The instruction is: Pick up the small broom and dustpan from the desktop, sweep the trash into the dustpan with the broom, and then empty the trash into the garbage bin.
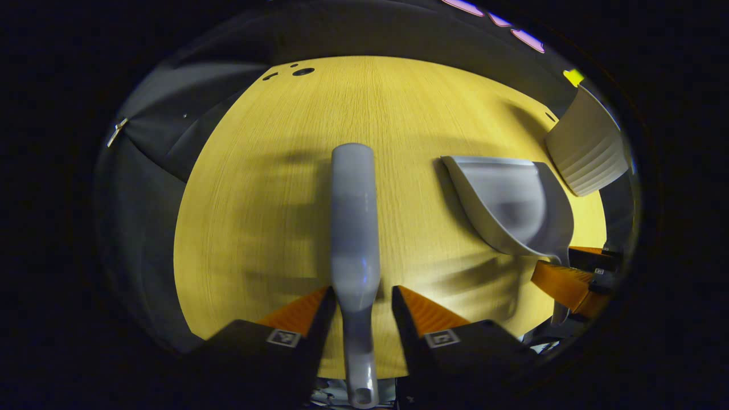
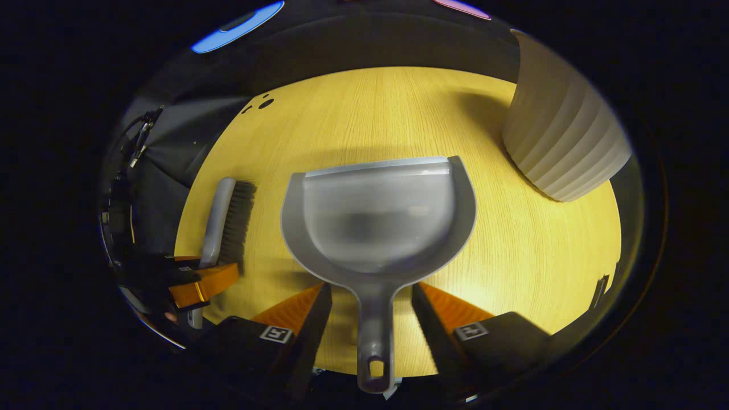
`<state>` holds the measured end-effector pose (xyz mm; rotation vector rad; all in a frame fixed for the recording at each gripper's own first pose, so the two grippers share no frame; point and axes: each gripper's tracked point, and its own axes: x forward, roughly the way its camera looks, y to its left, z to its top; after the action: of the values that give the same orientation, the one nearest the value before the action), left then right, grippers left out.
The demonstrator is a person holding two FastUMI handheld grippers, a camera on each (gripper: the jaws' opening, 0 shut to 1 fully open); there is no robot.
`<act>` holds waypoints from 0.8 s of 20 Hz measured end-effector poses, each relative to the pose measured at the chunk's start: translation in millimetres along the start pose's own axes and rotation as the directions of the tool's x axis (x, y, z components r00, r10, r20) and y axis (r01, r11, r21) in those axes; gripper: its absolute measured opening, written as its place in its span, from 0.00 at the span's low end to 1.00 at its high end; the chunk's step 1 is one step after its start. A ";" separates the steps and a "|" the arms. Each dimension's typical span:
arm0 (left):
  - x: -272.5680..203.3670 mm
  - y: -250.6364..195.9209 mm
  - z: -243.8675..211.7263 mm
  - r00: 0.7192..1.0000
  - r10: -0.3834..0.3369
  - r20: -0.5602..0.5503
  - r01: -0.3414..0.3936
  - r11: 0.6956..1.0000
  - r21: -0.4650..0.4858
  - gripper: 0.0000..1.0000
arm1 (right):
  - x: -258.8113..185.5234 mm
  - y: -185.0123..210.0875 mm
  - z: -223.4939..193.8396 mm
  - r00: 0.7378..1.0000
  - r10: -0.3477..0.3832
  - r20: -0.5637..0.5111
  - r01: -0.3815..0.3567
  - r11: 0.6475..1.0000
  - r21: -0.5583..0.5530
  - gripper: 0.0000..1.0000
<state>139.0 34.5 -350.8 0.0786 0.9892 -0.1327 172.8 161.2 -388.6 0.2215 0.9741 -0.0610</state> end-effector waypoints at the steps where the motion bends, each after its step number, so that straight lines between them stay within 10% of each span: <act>1: -5.8 -0.4 4.8 1.000 0.006 0.019 -0.006 1.000 0.003 0.83 | -9.0 -2.4 3.6 1.000 0.004 0.015 -0.004 1.000 0.011 0.99; 2: -10.6 1.1 4.0 0.999 0.020 0.040 -0.021 1.000 0.012 1.00 | -17.0 -5.0 8.3 0.999 0.006 0.035 -0.006 1.000 0.016 0.99; 9: -113.6 -11.7 45.8 0.928 0.069 0.365 -0.085 0.996 0.027 0.96 | -107.1 -24.1 62.6 0.939 -0.006 0.343 0.031 0.997 -0.068 0.99; 16: -246.1 -37.5 59.8 0.675 0.136 0.725 -0.099 0.991 -0.093 0.96 | -244.3 -35.4 114.5 0.685 0.039 0.728 0.065 0.991 -0.114 0.99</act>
<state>49.5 8.6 -112.4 0.0392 0.1675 -0.0121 123.3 90.6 -130.6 0.0495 0.1640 -0.0894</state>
